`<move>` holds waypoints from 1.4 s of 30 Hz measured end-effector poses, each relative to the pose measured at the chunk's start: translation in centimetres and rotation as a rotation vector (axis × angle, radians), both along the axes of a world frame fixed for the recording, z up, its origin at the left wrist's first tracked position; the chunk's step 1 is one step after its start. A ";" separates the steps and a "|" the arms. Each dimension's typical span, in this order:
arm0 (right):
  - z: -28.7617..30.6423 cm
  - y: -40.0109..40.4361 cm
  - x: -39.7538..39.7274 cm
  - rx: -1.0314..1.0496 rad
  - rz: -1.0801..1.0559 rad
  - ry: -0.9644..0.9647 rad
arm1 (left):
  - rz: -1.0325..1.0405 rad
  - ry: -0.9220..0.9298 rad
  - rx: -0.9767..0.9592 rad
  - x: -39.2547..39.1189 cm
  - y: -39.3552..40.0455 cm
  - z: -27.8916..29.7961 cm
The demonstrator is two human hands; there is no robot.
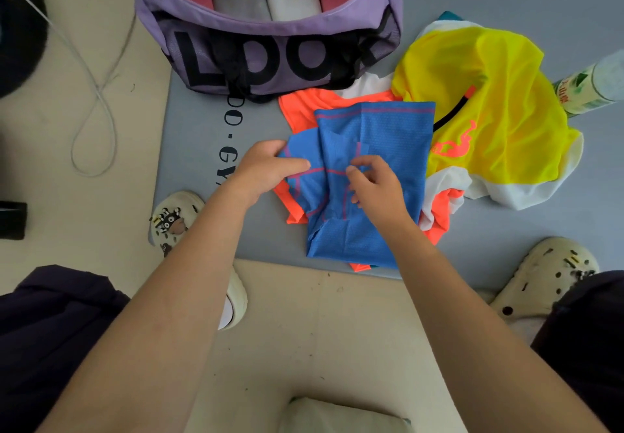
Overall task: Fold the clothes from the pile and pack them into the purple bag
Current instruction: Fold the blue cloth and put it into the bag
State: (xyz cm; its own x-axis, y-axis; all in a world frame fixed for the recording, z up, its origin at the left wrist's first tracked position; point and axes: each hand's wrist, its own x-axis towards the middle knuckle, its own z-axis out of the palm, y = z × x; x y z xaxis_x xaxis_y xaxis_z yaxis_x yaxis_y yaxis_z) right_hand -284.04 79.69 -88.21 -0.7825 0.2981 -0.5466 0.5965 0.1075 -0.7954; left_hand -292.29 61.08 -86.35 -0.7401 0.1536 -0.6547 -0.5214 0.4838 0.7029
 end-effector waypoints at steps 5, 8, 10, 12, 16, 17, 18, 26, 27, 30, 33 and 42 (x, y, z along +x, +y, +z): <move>1.2 -0.4 0.2 -0.405 -0.128 -0.164 | -0.221 -0.104 -0.018 0.2 3.6 2.1; 0.9 0.0 0.2 -0.449 -0.146 -0.242 | 0.011 -0.301 0.268 0.2 4.6 3.0; 0.7 -0.1 0.3 -0.394 -0.133 -0.257 | 0.155 -0.233 0.245 0.2 4.5 2.5; 0.6 -0.2 0.4 -0.315 -0.113 -0.265 | 0.163 -0.118 0.066 0.8 4.0 1.3; 0.7 0.1 0.4 -0.291 -0.096 -0.223 | 0.128 -0.066 -0.102 2.3 3.7 -1.3; 0.6 0.1 0.6 -0.309 -0.119 -0.179 | 0.149 -0.045 -0.129 2.4 3.8 -1.8; 0.6 0.2 0.8 -0.324 -0.144 -0.137 | 0.163 -0.014 -0.158 2.4 3.9 -2.3; -0.9 0.9 1.2 0.021 -0.097 -0.221 | 0.039 0.164 -0.190 1.2 4.9 -4.2; -0.9 0.9 0.7 0.064 -0.096 -0.188 | 0.043 0.183 -0.186 1.0 5.0 -4.3; -1.3 1.0 -0.6 0.182 -0.095 -0.112 | 0.036 0.244 -0.219 0.7 4.9 -4.5; -1.2 1.1 -0.3 0.232 -0.098 -0.063 | 0.075 0.273 -0.257 1.5 4.7 -4.2; -1.2 4.4 11.5 0.379 -0.323 -0.162 | 0.123 -0.091 -0.209 13.2 2.3 -4.0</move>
State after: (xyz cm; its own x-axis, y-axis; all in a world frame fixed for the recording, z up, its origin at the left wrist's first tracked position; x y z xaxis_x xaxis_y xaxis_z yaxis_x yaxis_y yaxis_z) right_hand -272.51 84.12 -89.37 -0.5319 0.7109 -0.4602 0.7594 0.1598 -0.6307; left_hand -279.07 63.37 -90.32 -0.6817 -0.0802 -0.7272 -0.6418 0.5427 0.5418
